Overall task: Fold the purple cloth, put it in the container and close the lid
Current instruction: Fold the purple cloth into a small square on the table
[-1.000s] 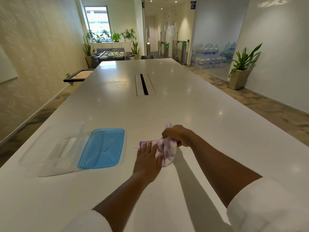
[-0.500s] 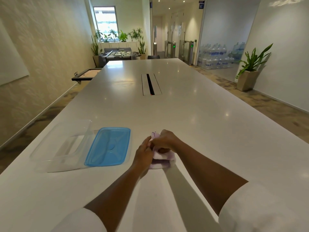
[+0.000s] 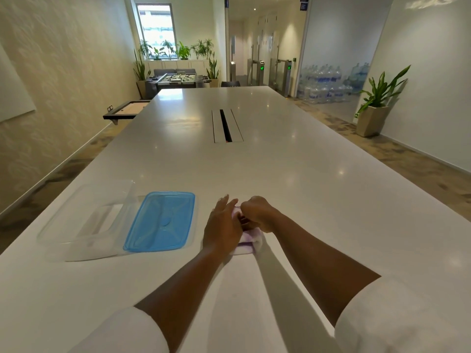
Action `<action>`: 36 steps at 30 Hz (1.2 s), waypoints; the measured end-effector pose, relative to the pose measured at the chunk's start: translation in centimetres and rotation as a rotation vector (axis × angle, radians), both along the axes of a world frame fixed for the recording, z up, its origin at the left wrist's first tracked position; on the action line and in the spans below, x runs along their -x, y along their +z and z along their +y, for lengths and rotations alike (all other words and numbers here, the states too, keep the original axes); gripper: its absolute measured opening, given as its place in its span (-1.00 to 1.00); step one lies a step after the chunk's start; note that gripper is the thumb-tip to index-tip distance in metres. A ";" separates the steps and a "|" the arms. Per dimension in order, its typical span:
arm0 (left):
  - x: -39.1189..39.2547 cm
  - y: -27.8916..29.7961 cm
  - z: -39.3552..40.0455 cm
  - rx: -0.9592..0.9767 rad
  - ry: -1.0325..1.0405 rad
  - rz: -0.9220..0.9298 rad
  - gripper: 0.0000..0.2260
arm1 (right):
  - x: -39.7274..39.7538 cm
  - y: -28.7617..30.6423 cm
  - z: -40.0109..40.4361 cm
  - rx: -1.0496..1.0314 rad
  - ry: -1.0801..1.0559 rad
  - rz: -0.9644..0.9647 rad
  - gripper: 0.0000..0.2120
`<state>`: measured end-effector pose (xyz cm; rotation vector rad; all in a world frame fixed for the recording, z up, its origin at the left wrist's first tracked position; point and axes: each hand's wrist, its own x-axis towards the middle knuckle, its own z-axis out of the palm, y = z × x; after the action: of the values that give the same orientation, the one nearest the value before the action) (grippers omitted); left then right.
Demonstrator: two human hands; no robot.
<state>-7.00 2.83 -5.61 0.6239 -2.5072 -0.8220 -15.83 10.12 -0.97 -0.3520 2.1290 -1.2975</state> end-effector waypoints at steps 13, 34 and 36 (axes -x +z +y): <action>0.2 -1.5 0.8 0.090 -0.182 -0.168 -0.50 | -0.3 -1.8 0.9 -0.201 -0.063 0.564 -0.74; -0.8 -2.3 -0.4 0.243 -0.330 -0.269 -0.03 | 1.7 -2.9 1.4 -0.282 0.091 0.370 -0.73; -1.1 -2.1 -0.7 0.210 -0.380 -0.244 0.00 | 1.8 -2.2 1.5 -0.212 0.062 0.251 -0.85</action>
<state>-5.93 2.09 -7.76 0.1852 -2.9395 -0.6224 -17.62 11.60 -3.13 -0.5090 2.4186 -1.0239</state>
